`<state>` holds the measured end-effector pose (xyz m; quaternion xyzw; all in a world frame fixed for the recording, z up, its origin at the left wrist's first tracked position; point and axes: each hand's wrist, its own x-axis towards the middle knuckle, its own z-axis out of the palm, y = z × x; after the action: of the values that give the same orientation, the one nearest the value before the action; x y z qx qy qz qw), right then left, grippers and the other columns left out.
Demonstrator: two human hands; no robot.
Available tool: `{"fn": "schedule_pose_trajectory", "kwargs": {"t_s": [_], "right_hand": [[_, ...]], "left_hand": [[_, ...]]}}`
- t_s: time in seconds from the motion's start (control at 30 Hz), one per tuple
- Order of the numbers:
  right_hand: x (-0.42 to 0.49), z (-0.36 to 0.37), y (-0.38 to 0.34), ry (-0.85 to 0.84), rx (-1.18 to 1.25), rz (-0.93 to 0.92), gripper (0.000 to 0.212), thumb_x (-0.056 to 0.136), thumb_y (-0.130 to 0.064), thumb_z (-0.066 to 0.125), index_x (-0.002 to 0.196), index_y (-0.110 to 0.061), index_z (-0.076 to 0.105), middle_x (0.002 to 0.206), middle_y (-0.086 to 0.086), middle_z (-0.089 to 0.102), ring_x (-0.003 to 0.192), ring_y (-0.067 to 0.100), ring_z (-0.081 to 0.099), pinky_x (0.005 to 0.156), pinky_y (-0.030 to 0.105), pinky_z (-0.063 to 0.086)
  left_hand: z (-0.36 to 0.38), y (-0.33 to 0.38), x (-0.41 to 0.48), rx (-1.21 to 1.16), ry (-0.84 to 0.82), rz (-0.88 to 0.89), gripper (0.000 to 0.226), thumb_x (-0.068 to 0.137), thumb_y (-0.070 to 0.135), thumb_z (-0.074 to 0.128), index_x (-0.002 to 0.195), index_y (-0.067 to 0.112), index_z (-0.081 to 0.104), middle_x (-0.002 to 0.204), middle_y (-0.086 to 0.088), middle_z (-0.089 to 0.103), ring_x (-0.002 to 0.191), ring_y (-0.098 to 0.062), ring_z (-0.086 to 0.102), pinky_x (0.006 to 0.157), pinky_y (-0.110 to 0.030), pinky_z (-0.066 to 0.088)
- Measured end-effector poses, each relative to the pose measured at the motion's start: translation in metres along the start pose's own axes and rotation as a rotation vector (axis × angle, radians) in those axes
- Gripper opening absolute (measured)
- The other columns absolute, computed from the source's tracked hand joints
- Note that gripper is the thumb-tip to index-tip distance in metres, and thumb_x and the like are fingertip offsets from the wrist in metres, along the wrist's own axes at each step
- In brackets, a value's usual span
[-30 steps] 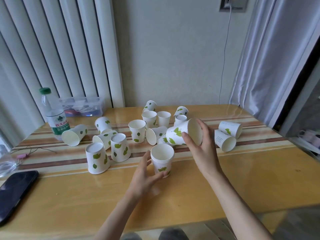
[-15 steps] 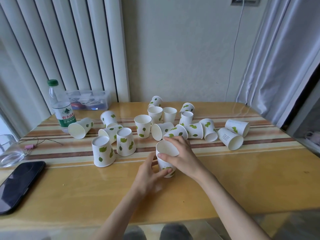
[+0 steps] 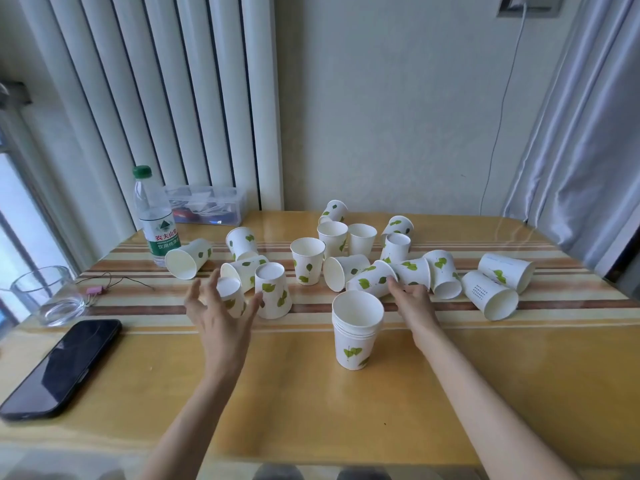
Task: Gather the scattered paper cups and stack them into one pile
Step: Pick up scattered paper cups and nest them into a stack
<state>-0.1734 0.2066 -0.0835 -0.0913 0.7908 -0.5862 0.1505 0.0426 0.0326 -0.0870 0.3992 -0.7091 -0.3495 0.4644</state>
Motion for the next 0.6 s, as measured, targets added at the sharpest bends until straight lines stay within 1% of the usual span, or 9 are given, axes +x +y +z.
{"fn": "schedule_pose_trajectory", "kwargs": {"t_s": [0.07, 0.13, 0.27, 0.33, 0.4, 0.47, 0.5, 0.53, 0.6], "right_hand": [[0.009, 0.011, -0.003, 0.014, 0.002, 0.048, 0.076, 0.078, -0.058, 0.058, 0.128, -0.004, 0.039, 0.116, 0.006, 0.056, 0.11, 0.03, 0.053, 0.084, 0.036, 0.043], [0.016, 0.022, -0.003, 0.048, -0.057, 0.084, 0.093, 0.073, -0.066, 0.056, 0.136, -0.005, 0.026, 0.133, 0.012, 0.05, 0.121, 0.034, 0.049, 0.094, 0.042, 0.042], [0.026, 0.035, -0.008, 0.142, -0.215, 0.109, 0.105, 0.076, -0.066, 0.054, 0.145, -0.002, 0.008, 0.14, 0.02, 0.045, 0.125, 0.04, 0.045, 0.095, 0.044, 0.04], [0.032, 0.039, -0.01, 0.141, -0.145, 0.126, 0.103, 0.074, -0.061, 0.059, 0.144, -0.002, 0.012, 0.136, 0.019, 0.049, 0.121, 0.039, 0.049, 0.094, 0.043, 0.043], [0.036, 0.04, -0.012, 0.109, -0.006, 0.135, 0.083, 0.076, -0.048, 0.064, 0.136, -0.002, 0.029, 0.128, 0.017, 0.055, 0.11, 0.035, 0.056, 0.09, 0.042, 0.048], [0.038, 0.037, -0.012, 0.092, 0.122, 0.147, 0.059, 0.078, -0.027, 0.065, 0.125, -0.002, 0.041, 0.119, 0.016, 0.06, 0.09, 0.029, 0.061, 0.072, 0.04, 0.053], [0.038, 0.034, -0.012, 0.094, 0.172, 0.145, 0.052, 0.077, -0.019, 0.064, 0.122, -0.003, 0.043, 0.117, 0.016, 0.061, 0.084, 0.026, 0.061, 0.063, 0.035, 0.051], [0.039, 0.032, -0.012, 0.095, 0.183, 0.139, 0.053, 0.077, -0.02, 0.065, 0.122, -0.004, 0.043, 0.118, 0.015, 0.061, 0.085, 0.026, 0.061, 0.063, 0.033, 0.05], [0.041, 0.03, -0.012, 0.064, 0.133, 0.126, 0.069, 0.075, -0.04, 0.069, 0.128, -0.007, 0.038, 0.126, 0.012, 0.056, 0.103, 0.03, 0.058, 0.079, 0.039, 0.051]], "left_hand": [[0.001, -0.007, 0.008, 0.013, -0.043, -0.091, 0.082, 0.077, 0.025, 0.079, 0.145, 0.018, 0.034, 0.152, -0.019, 0.021, 0.143, -0.029, 0.017, 0.115, -0.038, 0.024], [0.003, -0.013, 0.012, 0.008, -0.072, -0.127, 0.087, 0.078, 0.022, 0.078, 0.149, 0.017, 0.027, 0.15, -0.021, 0.026, 0.141, -0.03, 0.022, 0.114, -0.041, 0.026], [0.006, -0.018, 0.02, -0.029, -0.078, -0.193, 0.084, 0.083, 0.016, 0.072, 0.151, 0.019, 0.022, 0.151, -0.014, 0.036, 0.138, -0.031, 0.037, 0.106, -0.043, 0.035], [0.005, -0.019, 0.022, -0.011, -0.091, -0.18, 0.082, 0.084, 0.018, 0.072, 0.15, 0.019, 0.023, 0.151, -0.011, 0.038, 0.136, -0.031, 0.04, 0.103, -0.044, 0.038], [0.001, -0.021, 0.021, -0.023, -0.091, -0.14, 0.076, 0.084, 0.022, 0.072, 0.147, 0.02, 0.029, 0.148, -0.009, 0.043, 0.133, -0.029, 0.043, 0.1, -0.044, 0.041], [-0.003, -0.015, 0.019, -0.08, -0.083, -0.094, 0.07, 0.082, 0.025, 0.074, 0.141, 0.02, 0.036, 0.139, -0.005, 0.049, 0.127, -0.025, 0.047, 0.095, -0.038, 0.042], [-0.006, -0.011, 0.018, -0.118, -0.085, -0.081, 0.069, 0.079, 0.029, 0.075, 0.137, 0.02, 0.038, 0.135, -0.003, 0.051, 0.123, -0.024, 0.049, 0.093, -0.035, 0.042], [-0.007, -0.006, 0.017, -0.152, -0.09, -0.075, 0.069, 0.076, 0.034, 0.074, 0.134, 0.021, 0.039, 0.131, -0.002, 0.053, 0.12, -0.023, 0.051, 0.094, -0.036, 0.043], [-0.01, 0.004, 0.014, -0.196, -0.094, -0.082, 0.068, 0.072, 0.042, 0.07, 0.131, 0.023, 0.04, 0.127, 0.0, 0.055, 0.116, -0.022, 0.054, 0.096, -0.04, 0.047]]}}
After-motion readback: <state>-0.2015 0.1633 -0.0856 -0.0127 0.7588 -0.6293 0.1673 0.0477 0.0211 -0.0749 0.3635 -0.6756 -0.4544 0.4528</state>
